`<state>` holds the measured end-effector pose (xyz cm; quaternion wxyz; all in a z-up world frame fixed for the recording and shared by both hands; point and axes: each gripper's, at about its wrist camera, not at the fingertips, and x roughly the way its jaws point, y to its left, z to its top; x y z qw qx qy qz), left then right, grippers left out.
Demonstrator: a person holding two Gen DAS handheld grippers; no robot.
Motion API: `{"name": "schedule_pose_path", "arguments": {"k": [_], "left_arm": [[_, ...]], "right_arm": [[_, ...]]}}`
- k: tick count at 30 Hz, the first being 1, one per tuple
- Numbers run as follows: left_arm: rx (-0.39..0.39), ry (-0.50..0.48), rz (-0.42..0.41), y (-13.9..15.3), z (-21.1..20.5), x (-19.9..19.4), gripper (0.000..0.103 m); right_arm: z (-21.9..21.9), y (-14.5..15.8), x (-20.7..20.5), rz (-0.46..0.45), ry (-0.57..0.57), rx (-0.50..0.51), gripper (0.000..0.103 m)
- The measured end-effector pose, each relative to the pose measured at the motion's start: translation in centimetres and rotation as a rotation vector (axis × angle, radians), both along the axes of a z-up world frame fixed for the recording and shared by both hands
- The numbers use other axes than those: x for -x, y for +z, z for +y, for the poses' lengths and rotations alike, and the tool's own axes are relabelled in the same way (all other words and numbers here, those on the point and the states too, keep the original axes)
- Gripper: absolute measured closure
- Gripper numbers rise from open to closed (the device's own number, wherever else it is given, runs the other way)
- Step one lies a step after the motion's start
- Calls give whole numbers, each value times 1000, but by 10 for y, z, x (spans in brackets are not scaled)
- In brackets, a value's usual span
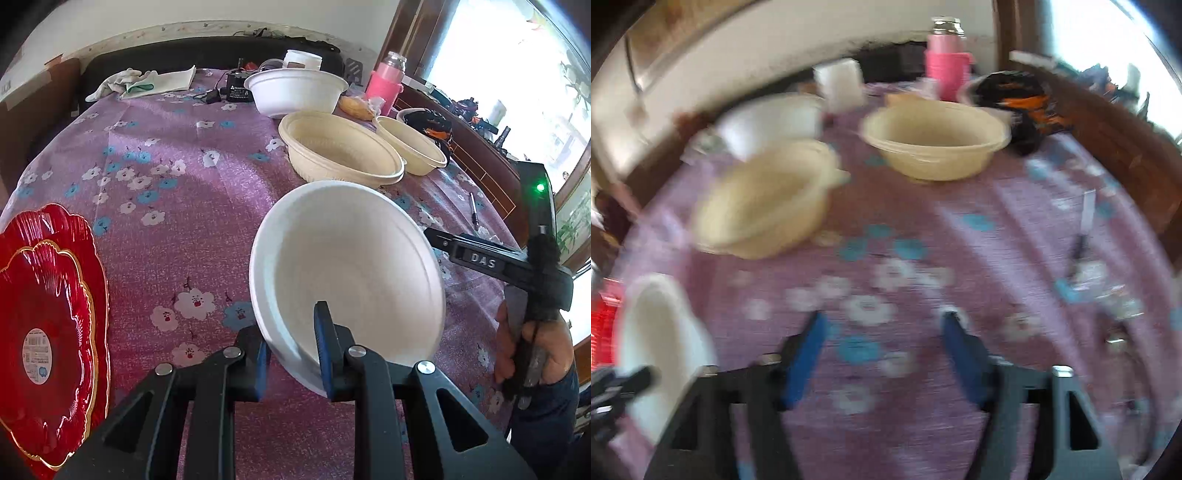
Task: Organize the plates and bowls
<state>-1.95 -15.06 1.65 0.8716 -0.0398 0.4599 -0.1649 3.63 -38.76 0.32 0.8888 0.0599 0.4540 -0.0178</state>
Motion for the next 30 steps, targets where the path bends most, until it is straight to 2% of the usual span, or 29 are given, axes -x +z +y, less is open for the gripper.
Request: {"name": "schedule_pose_path", "arguments": {"k": [2,3,4,8,18,24,26,28,29,30], "left_arm": [[-2,4,3,-1,0,-2,82],[-4,5,5,-2,0,-3,82],[-4,5,7,-3,-1,-3,82],[-14,6,1,-2,-4,-7,82],[-27,0,-20,0,-8,-12,82],[-45,-23,8,-10,-15,-18,81],[-65,-29,-16,-12,-21,-19,75],[-89,-26,-31,-12,-24,-22,49],[-92,-25,-34,-13,-25,-25,44],[-80,-32,-31,-13,-25,-28,34]], "right_arm": [[-2,-5,-5,6,2,17,13],[-3,-8,-9,-5,9,15,3],[-4,-10,-14,7,16,18,1],[-2,-11,-21,23,23,71,1],[1,-13,-10,2,13,74,1],[1,-13,-11,2,13,73,1],[1,-13,-11,2,13,73,1],[1,-13,-11,2,13,73,1],[1,-13,-11,2,13,73,1],[1,-13,-11,2,13,73,1]]}}
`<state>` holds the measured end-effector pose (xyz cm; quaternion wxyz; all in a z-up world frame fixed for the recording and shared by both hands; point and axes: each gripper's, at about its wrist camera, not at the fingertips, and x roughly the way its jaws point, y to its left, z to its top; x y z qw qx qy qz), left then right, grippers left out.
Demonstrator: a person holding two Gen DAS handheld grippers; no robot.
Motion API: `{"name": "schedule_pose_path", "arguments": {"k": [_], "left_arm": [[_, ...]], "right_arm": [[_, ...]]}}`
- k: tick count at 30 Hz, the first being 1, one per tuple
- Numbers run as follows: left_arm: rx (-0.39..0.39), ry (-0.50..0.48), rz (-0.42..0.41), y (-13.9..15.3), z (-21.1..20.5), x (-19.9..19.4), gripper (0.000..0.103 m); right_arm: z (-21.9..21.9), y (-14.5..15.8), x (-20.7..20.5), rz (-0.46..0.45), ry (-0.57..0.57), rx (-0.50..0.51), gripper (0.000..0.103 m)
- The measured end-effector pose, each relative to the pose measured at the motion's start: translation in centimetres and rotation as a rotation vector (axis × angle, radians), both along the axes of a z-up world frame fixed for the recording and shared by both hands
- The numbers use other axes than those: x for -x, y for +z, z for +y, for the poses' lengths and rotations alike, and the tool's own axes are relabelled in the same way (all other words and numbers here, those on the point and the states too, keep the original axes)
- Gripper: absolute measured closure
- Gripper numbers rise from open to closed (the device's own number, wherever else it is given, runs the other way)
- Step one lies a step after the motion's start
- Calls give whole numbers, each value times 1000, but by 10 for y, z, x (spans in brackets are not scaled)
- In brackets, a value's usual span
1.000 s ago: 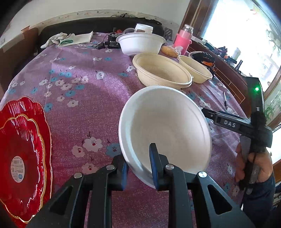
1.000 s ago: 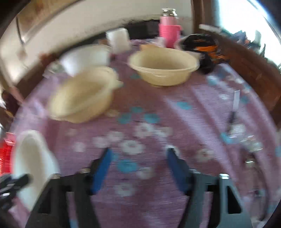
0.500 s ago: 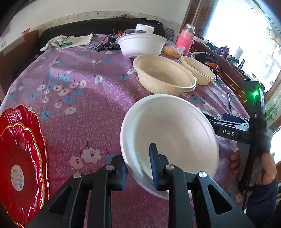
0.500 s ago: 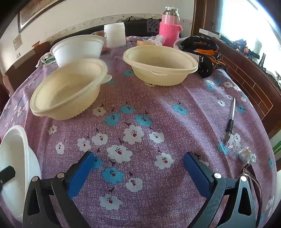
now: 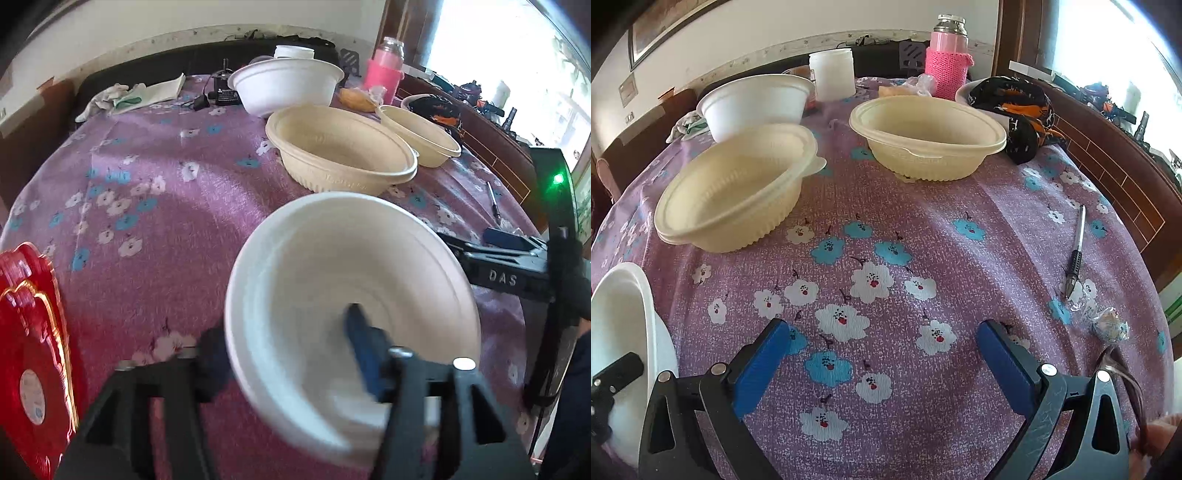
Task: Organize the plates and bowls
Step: 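Hold the white bowl by its rim with the left gripper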
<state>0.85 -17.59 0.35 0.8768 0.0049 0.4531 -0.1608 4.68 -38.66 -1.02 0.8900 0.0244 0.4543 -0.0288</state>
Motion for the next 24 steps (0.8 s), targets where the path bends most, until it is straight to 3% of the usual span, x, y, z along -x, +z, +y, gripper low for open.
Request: {"name": "schedule_pose_path", "arguments": {"k": [1,4,8,10,24], "left_arm": [[7,-3,7,-1,0,-4,21],[2,-24,22,-4,-6,-8,2],[-167,-53,10,-9,-29,-4,0],[-132,-36,29,-9,-23,-5,0],[-140,-35,28,-10,-21,-5,0]], "right_arm": [[0,0,0,0,0,0,1],[0,0,0,0,0,0,1],[0,0,0,0,0,-1,1],[0,0,1,0,-2,-1,1],[0,0,0,0,-2,-2,1]]}}
